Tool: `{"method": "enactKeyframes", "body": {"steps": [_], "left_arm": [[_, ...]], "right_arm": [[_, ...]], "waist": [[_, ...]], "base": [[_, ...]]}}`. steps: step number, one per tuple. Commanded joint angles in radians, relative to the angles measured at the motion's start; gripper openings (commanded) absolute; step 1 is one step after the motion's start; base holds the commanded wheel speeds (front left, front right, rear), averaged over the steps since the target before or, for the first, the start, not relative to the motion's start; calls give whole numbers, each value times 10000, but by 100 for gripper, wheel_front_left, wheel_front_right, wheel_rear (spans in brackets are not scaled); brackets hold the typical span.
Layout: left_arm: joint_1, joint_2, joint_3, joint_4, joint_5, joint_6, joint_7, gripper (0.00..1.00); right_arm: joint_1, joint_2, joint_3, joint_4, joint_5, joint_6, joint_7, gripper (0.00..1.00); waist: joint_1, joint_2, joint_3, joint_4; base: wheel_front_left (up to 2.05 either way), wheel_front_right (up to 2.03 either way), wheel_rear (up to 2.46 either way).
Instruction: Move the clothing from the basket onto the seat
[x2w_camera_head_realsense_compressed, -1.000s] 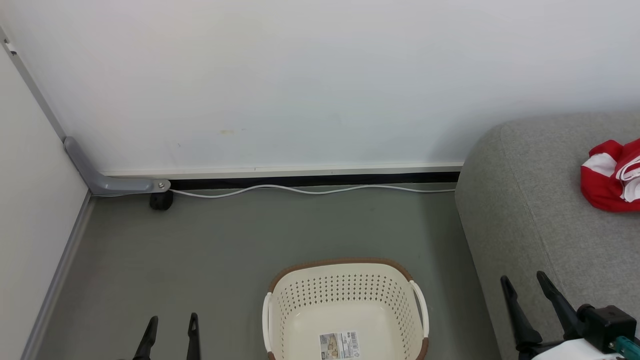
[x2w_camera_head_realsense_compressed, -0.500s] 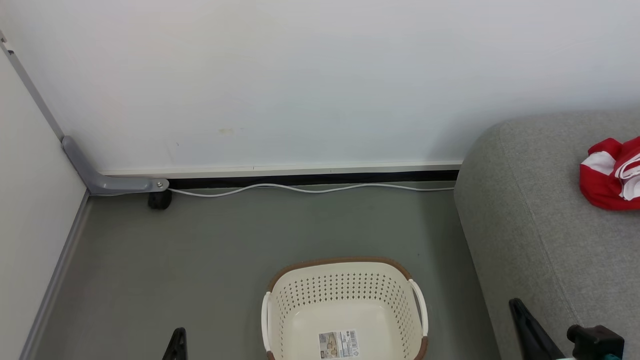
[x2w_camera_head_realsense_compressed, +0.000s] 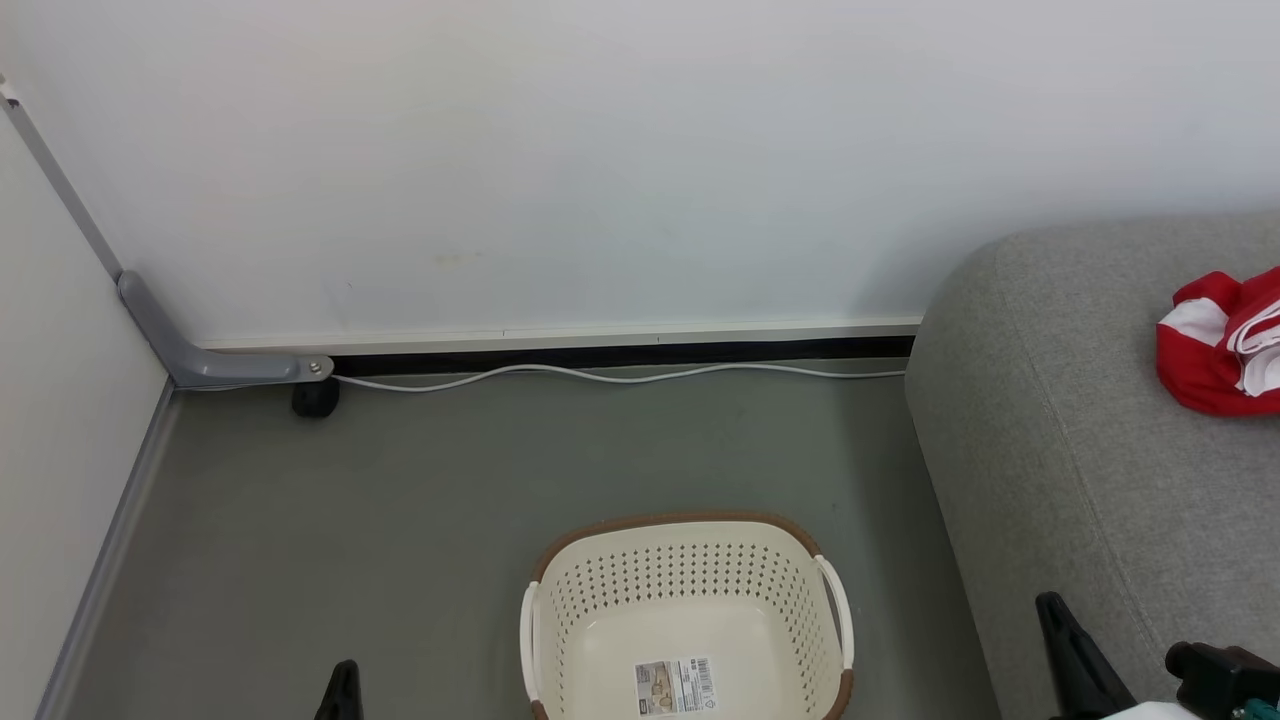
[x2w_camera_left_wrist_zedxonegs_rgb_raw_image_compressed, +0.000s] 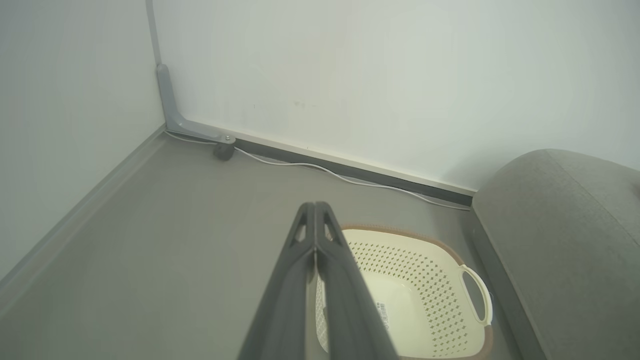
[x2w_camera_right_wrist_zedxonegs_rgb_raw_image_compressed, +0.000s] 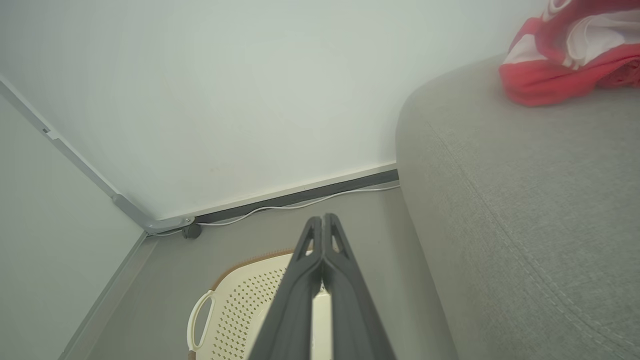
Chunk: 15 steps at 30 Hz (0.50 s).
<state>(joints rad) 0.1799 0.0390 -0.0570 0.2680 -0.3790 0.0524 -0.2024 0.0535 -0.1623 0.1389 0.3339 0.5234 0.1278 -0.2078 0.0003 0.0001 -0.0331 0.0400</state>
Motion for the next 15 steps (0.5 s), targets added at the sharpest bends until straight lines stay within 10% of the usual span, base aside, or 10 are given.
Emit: {"method": "enactKeyframes", "body": {"steps": [1,15], "left_arm": [[-423,45,152,-231,-323,-119,43,0],[-725,53,342,-231,-1798,-330,425,0]], "right_arm": [[-399,-90,-101,-291,309,4,65,0],[-549,51,-391,-364,1615,7,445,0]], "waist": [[-2,-1,5,-6],[-2,-1,49,-54]], "base": [[0,0,0],[0,0,0]]}}
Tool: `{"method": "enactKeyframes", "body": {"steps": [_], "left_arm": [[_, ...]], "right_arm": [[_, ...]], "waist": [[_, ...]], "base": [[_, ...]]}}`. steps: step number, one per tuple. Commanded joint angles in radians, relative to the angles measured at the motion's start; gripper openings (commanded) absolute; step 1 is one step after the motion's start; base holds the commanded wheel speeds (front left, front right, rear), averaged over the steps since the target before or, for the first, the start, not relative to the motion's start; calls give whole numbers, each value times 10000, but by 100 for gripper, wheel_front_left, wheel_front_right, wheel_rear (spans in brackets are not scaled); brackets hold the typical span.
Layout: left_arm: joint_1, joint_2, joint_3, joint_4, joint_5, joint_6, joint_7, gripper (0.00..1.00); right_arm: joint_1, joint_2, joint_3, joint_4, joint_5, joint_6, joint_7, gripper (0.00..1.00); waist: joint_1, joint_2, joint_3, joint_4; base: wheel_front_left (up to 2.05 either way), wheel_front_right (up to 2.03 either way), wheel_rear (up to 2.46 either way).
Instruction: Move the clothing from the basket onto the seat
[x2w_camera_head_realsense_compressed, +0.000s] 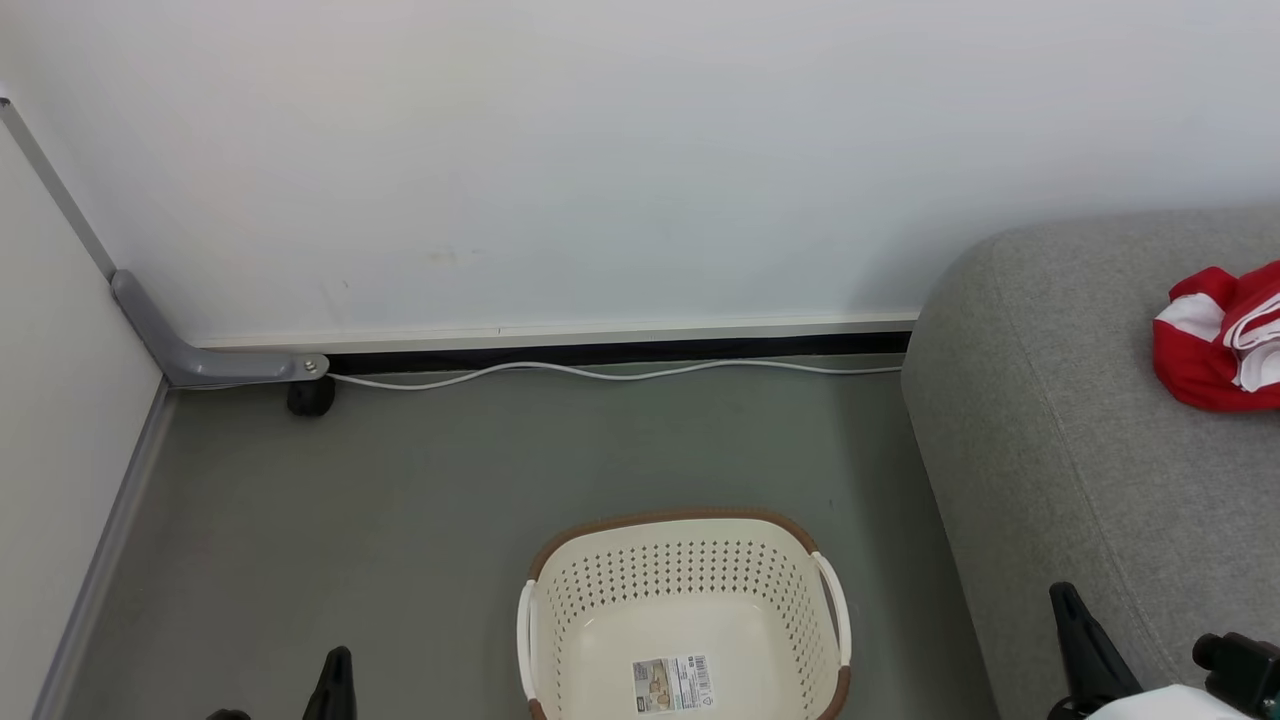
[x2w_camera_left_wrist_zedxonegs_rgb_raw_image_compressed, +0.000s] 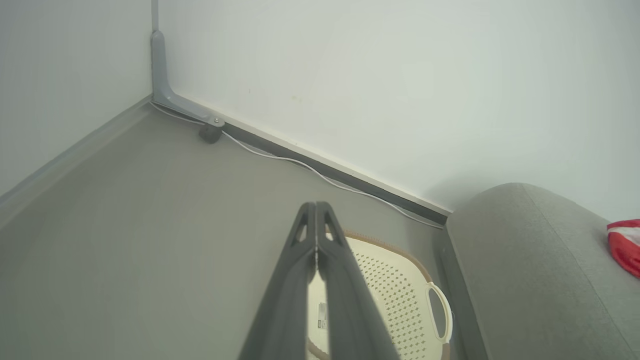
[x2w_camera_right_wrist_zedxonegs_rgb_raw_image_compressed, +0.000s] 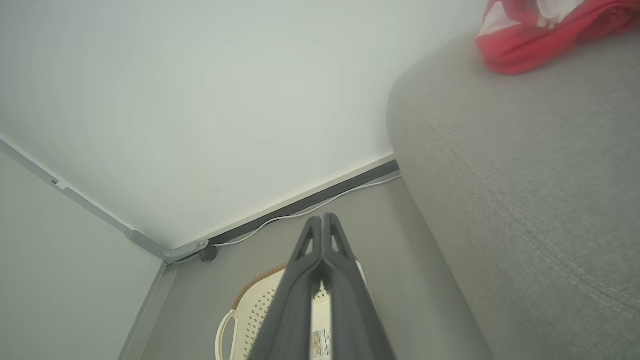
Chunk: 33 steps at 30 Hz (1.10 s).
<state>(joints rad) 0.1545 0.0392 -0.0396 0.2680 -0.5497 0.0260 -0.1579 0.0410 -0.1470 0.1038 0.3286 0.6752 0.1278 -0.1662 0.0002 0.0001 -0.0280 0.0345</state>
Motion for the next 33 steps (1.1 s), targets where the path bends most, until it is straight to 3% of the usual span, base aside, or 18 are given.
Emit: {"method": "enactKeyframes", "body": {"steps": [1,33], "left_arm": [[-494,52,183,-231,-204,-82,10,0],[-1213,72,640,-229,-3705,-582,922,0]], "right_arm": [[-436,-91,-62,-316,197,8,59,0],[-790,255,-762,-493,3288,15,971,0]], "waist": [[-1,-1,2,-3],[-1,-1,106,-118]], "base": [[0,0,0],[0,0,0]]}}
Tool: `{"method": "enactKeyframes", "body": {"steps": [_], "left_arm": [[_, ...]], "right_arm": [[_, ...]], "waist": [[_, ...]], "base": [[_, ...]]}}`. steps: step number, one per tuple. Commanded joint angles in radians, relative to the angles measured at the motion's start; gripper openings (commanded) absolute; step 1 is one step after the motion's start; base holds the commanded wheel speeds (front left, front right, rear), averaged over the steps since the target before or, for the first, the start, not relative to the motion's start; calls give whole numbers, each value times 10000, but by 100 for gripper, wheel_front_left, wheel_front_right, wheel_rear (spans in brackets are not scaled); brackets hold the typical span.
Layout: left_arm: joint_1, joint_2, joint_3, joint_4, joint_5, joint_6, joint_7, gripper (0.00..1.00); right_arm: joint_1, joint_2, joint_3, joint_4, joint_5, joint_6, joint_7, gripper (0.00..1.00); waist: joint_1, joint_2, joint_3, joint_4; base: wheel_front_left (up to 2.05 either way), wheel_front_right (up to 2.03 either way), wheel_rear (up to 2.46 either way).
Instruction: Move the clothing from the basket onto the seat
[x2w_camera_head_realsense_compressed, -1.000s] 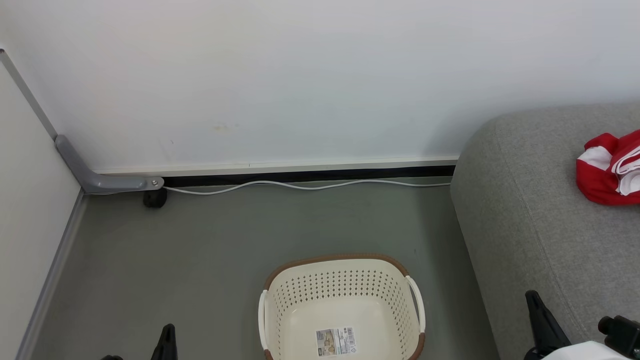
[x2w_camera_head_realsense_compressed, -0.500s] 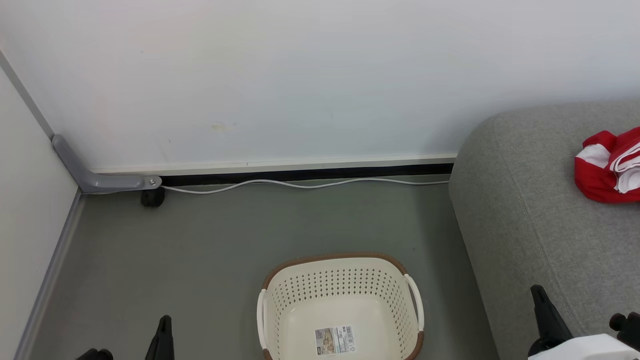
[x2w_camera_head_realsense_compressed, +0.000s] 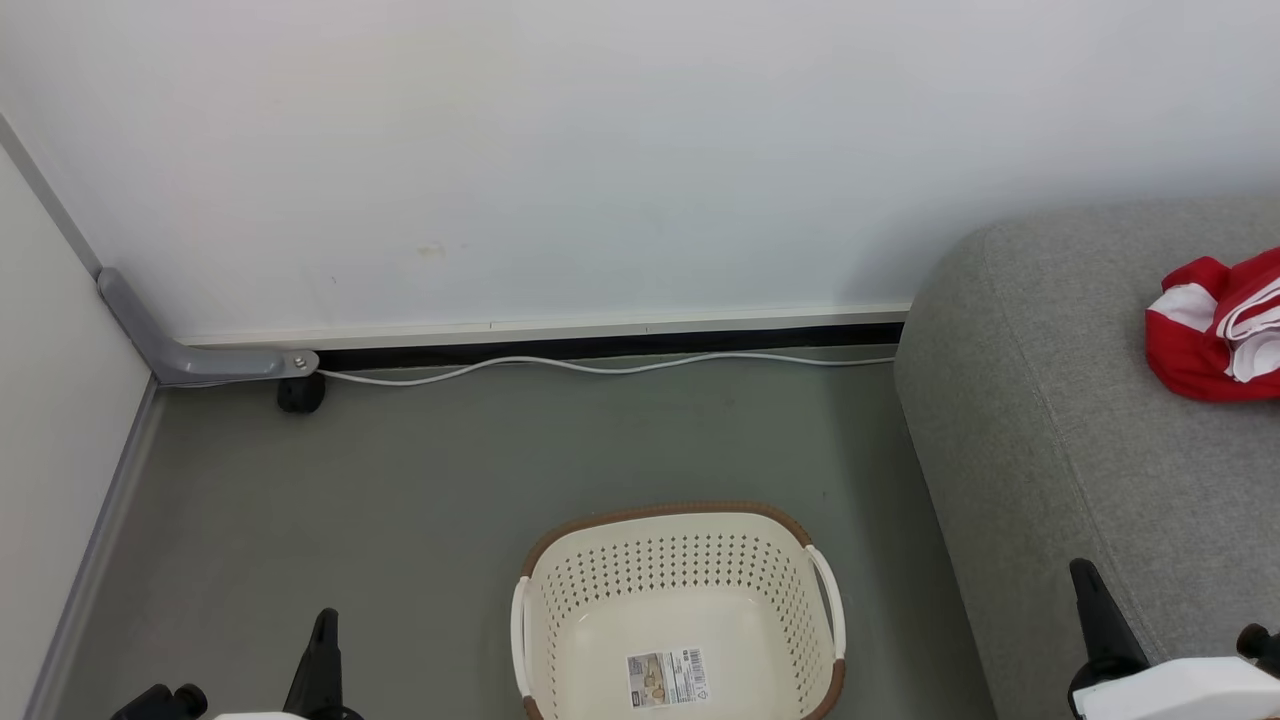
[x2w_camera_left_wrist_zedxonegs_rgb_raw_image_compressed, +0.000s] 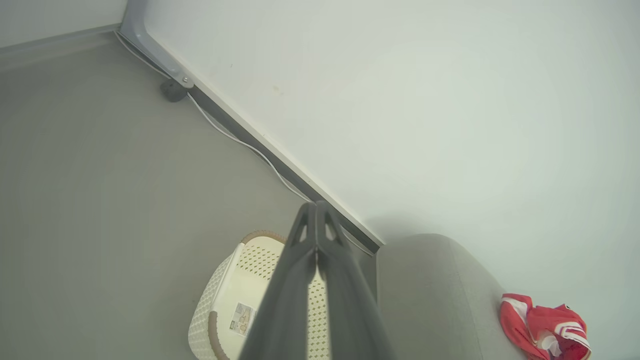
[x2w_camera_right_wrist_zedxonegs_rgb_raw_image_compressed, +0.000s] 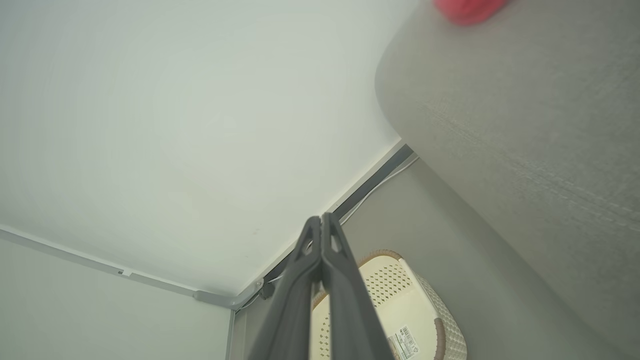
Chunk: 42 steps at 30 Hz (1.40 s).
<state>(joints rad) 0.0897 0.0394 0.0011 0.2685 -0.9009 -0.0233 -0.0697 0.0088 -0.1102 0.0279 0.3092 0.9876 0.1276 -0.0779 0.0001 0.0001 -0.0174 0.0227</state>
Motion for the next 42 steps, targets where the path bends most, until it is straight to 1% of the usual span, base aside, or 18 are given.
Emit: {"method": "enactKeyframes", "body": {"steps": [1,42], "left_arm": [[-587,70,248,-235,-301,-105,68,0],[-1563,97,866,-232,-5052,-784,1305,0]], "right_arm": [[-479,-103,-25,-304,261,17,117,0],[-960,376,-989,-543,4443,27,1366,0]], "waist": [[-1,-1,3,-4],[-1,-1,145,-160]], "base": [[0,0,0],[0,0,0]]}}
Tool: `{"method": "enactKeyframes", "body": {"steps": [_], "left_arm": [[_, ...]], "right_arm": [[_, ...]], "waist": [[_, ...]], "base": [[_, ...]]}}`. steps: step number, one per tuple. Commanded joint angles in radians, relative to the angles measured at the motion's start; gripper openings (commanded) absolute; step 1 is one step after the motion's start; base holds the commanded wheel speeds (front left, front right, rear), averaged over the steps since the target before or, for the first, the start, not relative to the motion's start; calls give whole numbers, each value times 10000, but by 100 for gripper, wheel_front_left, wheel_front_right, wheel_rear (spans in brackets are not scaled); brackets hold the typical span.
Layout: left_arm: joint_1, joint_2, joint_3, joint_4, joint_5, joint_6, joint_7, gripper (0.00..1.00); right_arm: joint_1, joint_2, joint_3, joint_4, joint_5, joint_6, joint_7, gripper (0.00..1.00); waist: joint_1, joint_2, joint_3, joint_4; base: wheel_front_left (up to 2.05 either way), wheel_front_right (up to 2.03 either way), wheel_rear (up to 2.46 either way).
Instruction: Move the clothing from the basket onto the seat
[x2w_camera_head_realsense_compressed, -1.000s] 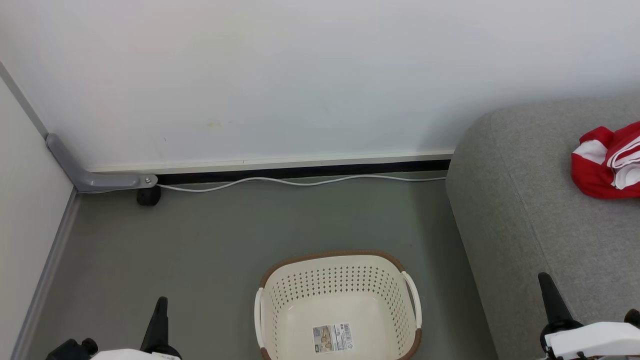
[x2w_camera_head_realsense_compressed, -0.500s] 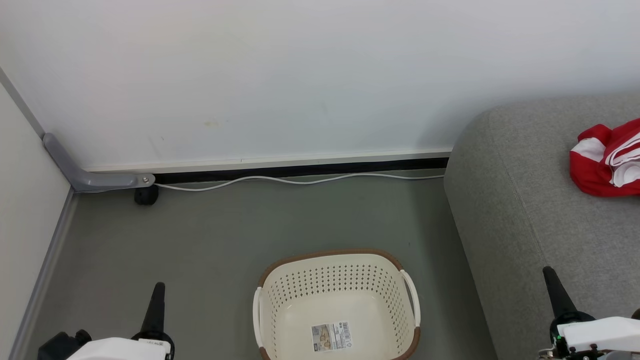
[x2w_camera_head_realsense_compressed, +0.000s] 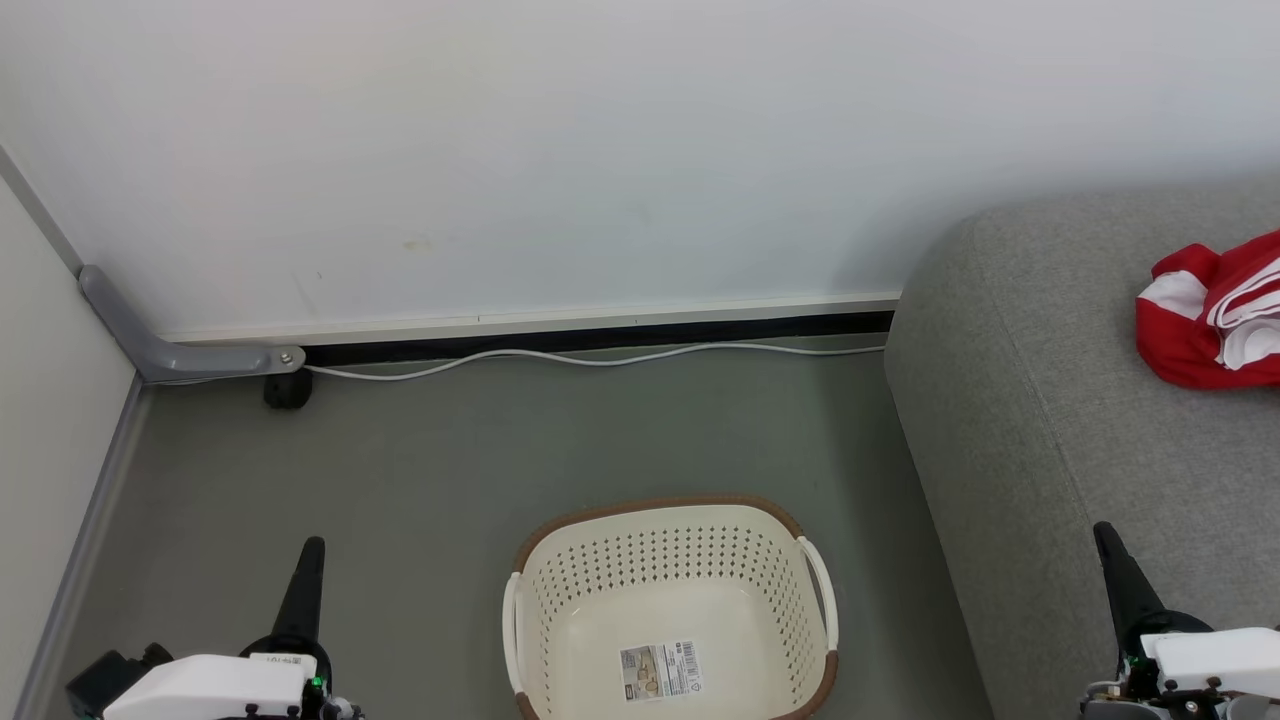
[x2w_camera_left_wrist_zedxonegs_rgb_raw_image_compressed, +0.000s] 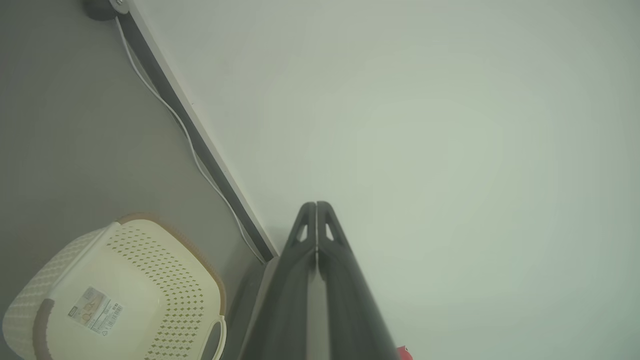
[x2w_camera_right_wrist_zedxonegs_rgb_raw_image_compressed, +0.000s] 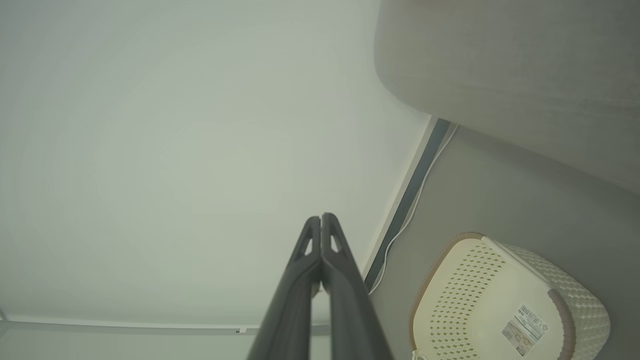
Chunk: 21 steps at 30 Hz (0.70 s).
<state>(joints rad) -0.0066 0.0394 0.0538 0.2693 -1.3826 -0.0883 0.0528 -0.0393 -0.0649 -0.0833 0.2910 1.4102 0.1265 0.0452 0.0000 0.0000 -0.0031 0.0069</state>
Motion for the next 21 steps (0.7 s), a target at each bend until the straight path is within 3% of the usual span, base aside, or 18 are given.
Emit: {"method": "enactKeyframes", "body": {"steps": [1,21], "left_arm": [[-624,97,354,-239,-348,-151,109,0],[-1016,108,602,-238,-2258,-424,606,0]], "right_arm": [[-491,-65,100,-367,316,38,164,0],[-685,129,-290,-463,1996,42,668,0]], "waist": [[0,0,5,-6],[0,0,62,-69]], "base": [[0,0,0],[0,0,0]]}}
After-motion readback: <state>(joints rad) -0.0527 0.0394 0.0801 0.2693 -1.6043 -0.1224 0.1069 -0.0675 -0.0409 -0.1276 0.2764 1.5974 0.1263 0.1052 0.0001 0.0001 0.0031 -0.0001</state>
